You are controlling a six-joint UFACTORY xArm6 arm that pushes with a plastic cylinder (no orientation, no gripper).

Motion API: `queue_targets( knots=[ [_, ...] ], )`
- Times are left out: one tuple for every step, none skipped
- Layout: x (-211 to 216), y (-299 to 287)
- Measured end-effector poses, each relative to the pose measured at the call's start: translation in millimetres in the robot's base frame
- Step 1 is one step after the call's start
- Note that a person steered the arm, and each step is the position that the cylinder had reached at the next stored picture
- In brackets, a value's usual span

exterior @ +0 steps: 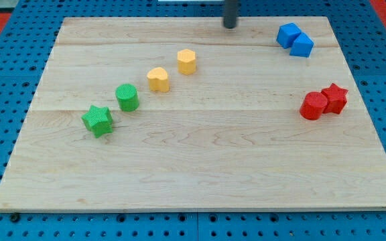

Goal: Slide the red star diagonally to the red circle

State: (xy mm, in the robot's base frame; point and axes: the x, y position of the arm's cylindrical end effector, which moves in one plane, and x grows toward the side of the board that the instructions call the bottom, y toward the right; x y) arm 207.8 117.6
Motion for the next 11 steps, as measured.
queue_targets(
  knots=[
    [-10.3,73.4],
    [-12.8,82.2],
    [-12.8,82.2],
    [1.9,99.3],
    [37.5,116.5],
    [95.0,106.7],
    [144.2,82.3],
    [203.6,64.9],
    [219.3,80.8],
    [157.5,112.6],
    [71.9,110.5]
  ],
)
